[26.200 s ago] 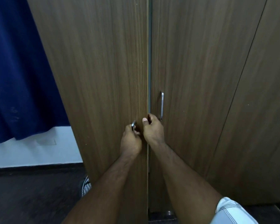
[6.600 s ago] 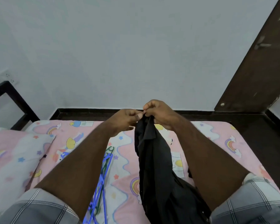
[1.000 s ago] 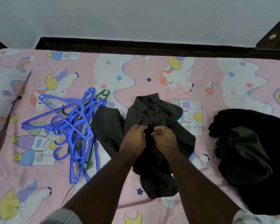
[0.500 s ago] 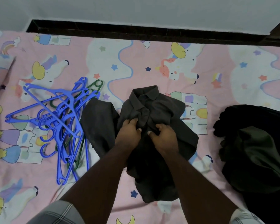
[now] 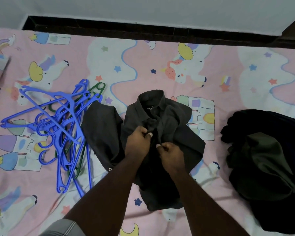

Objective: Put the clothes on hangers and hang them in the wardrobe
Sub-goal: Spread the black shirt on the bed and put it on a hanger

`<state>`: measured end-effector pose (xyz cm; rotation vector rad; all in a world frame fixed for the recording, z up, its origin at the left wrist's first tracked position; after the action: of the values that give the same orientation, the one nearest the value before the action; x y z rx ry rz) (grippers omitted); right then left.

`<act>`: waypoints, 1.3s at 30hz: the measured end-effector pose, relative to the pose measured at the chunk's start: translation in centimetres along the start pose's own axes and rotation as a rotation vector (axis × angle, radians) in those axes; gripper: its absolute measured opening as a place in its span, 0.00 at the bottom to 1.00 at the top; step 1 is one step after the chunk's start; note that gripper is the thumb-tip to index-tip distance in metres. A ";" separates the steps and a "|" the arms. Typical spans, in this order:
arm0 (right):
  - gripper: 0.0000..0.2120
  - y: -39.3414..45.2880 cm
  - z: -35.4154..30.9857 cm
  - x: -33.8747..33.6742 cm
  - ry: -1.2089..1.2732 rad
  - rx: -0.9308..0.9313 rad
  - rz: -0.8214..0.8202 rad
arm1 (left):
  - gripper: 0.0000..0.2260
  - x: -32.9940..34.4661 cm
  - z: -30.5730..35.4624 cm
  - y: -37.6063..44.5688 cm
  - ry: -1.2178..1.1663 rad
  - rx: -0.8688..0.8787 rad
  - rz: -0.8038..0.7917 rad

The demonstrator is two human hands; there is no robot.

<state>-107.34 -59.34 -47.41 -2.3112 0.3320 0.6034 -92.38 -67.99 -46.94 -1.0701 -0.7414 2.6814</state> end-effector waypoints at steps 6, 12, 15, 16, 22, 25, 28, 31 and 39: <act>0.09 0.3 -3.3 -1.9 -0.025 -0.067 0.131 | 0.14 -1.6 0.7 -0.6 0.048 0.104 0.001; 0.06 -1.3 -8.7 0.2 -0.075 -0.223 0.065 | 0.11 -6.8 0.7 -2.0 -0.013 0.127 0.145; 0.07 -2.1 -11.7 2.7 -0.072 -0.249 0.000 | 0.12 -10.9 -1.3 -1.9 -0.006 0.081 0.218; 0.07 -2.3 -12.7 4.0 -0.086 -0.251 -0.024 | 0.12 -12.3 -2.3 -1.6 -0.005 0.053 0.237; 0.10 -2.3 -17.1 13.1 -0.049 -0.214 -0.170 | 0.17 -19.4 -8.9 1.4 -0.030 -0.113 0.274; 0.15 -1.7 -18.4 17.9 -0.092 -0.207 -0.227 | 0.18 -21.6 -11.7 2.8 -0.051 -0.174 0.256; 0.21 -0.9 -18.4 21.5 -0.147 -0.147 -0.259 | 0.17 -22.5 -14.7 4.5 -0.182 -0.246 0.252; 0.17 0.1 -17.8 23.7 -0.155 -0.090 -0.245 | 0.14 -22.0 -17.0 5.9 -0.432 -0.378 0.218; 0.05 0.3 -18.0 24.3 0.320 0.101 -0.221 | 0.11 -21.6 -17.0 6.7 -0.751 -0.467 0.173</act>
<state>-80.78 -73.72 -48.55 -2.3039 0.2430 0.1044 -64.73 -74.14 -47.83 -0.1262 -1.5051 3.1466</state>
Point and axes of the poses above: each hand's wrist, its own y-axis towards the middle knuckle, its own x-axis out of the palm, z = x × y, the point moved 8 cm from there along y, towards the middle knuckle
